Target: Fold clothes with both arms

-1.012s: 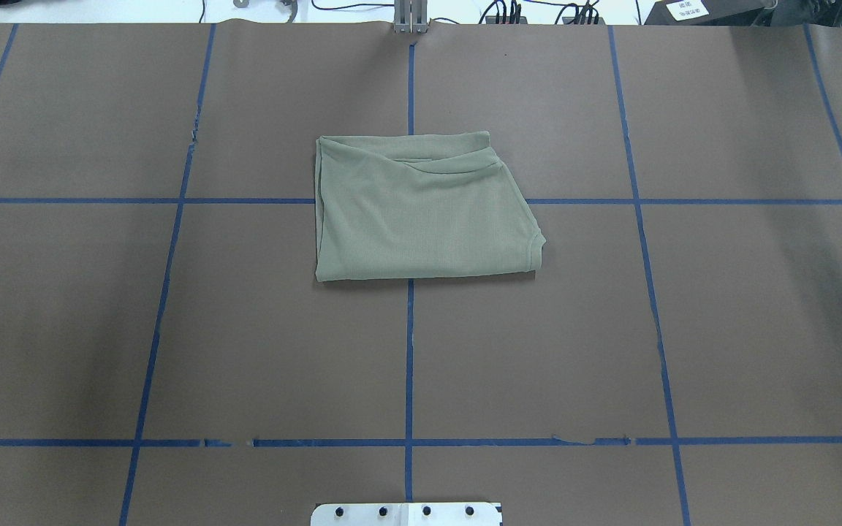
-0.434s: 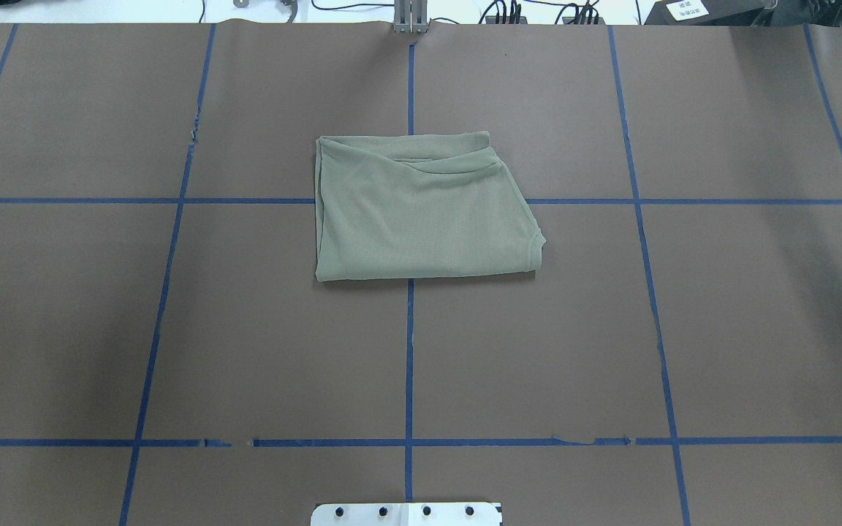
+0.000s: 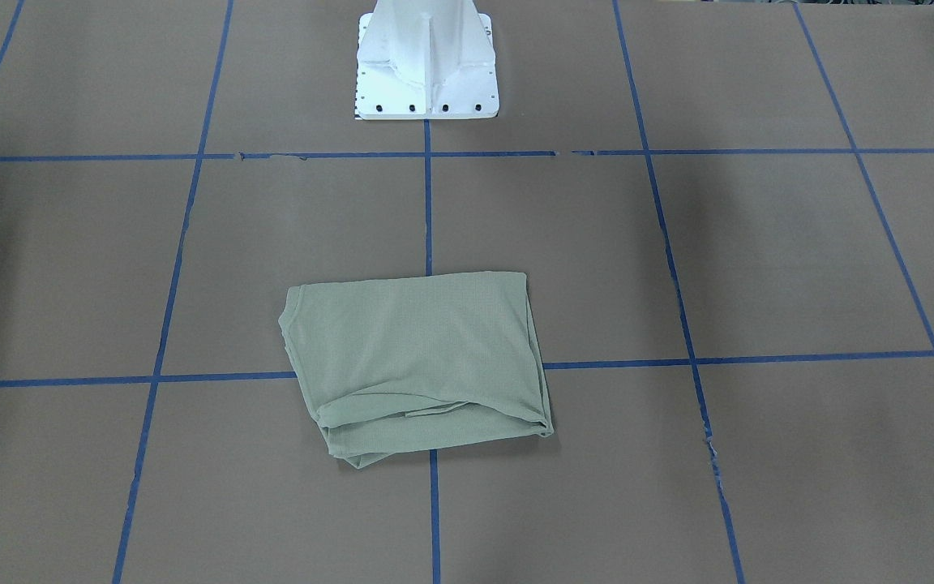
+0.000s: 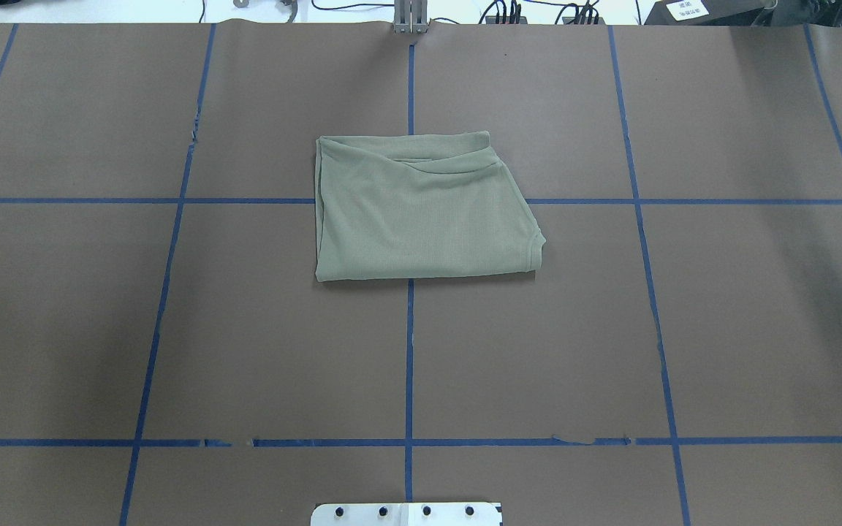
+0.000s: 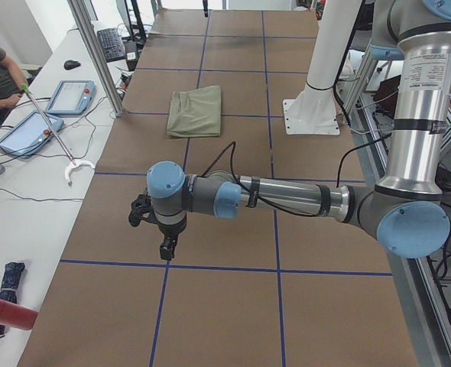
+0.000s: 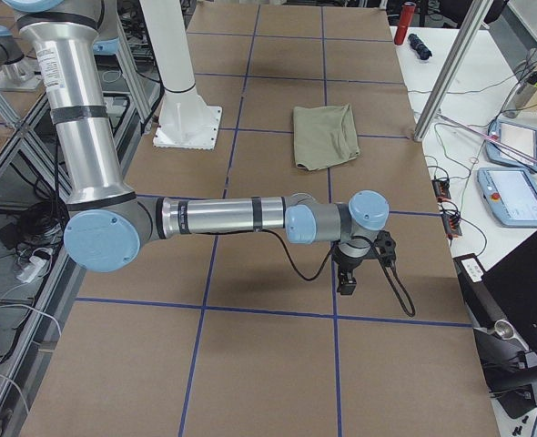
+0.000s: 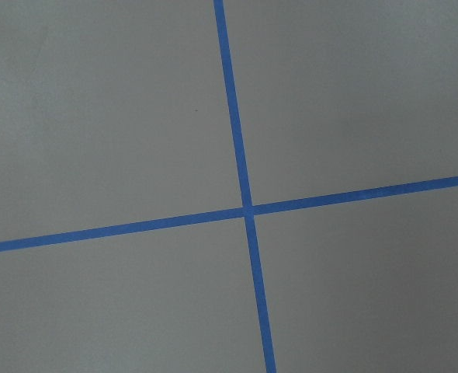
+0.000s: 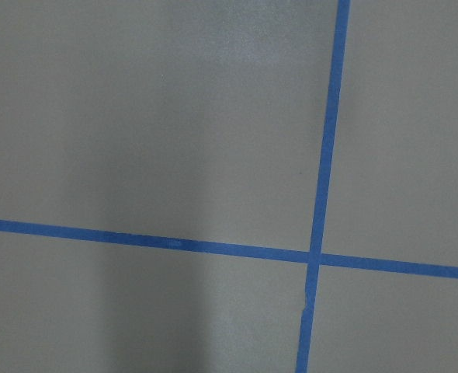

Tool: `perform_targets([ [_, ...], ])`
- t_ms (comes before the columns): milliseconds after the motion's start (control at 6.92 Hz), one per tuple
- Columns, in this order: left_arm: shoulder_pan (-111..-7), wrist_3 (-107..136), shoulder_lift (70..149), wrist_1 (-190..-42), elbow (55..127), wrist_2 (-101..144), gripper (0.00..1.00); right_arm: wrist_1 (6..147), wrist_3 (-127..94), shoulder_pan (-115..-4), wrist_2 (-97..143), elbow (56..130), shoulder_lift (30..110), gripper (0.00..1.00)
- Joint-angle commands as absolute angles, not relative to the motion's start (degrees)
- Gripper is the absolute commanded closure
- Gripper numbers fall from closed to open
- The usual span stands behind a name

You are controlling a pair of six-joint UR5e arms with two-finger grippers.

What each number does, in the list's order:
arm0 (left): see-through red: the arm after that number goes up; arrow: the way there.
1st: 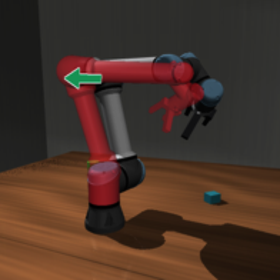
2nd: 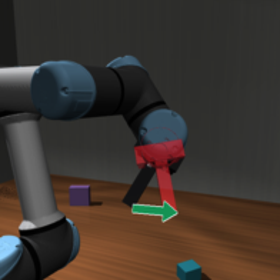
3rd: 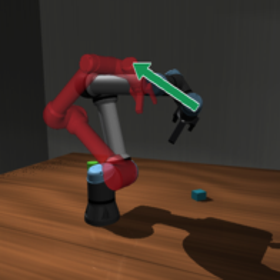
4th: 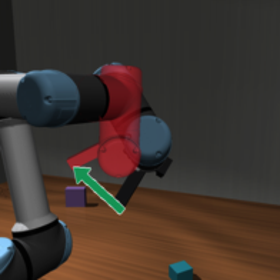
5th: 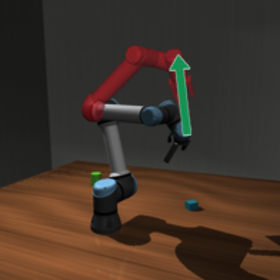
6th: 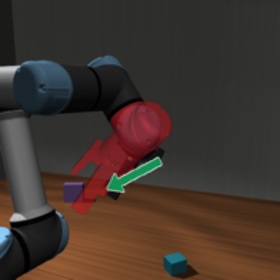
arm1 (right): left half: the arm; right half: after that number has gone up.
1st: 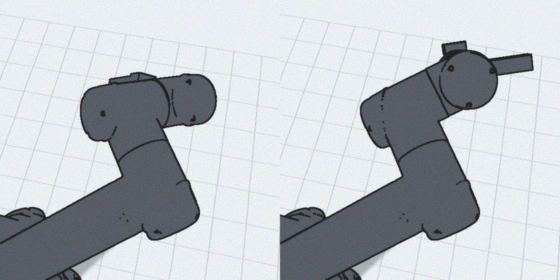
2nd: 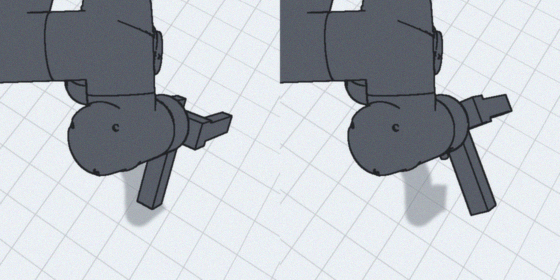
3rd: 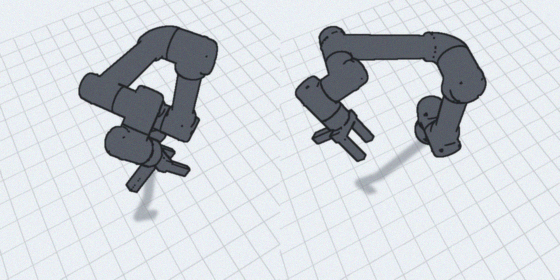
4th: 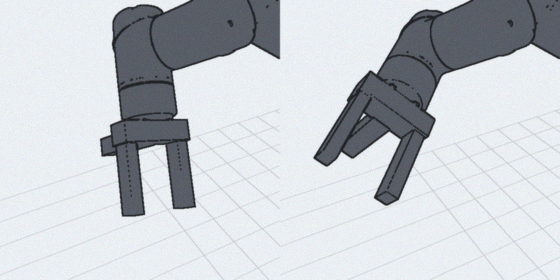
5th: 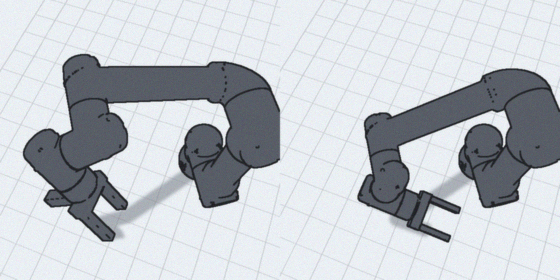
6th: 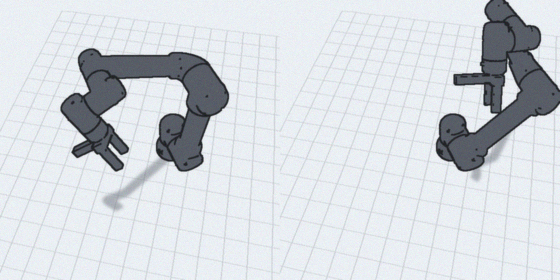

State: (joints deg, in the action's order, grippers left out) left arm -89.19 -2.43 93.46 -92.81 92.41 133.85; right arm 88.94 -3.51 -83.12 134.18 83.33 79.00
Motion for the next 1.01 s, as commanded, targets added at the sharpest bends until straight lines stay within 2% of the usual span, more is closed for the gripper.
perform_targets([
  [0, -89.21, -2.46, 93.52, -92.81, 92.37, 133.86, 0.0, 88.95, -3.52, -83.14, 134.21, 83.5, 78.93, 0.0],
  [867, -89.21, -2.37, 93.25, -92.81, 92.2, 133.86, 0.0, 89.21, -3.52, -83.14, 134.03, 87.1, 81.12, 0.0],
])
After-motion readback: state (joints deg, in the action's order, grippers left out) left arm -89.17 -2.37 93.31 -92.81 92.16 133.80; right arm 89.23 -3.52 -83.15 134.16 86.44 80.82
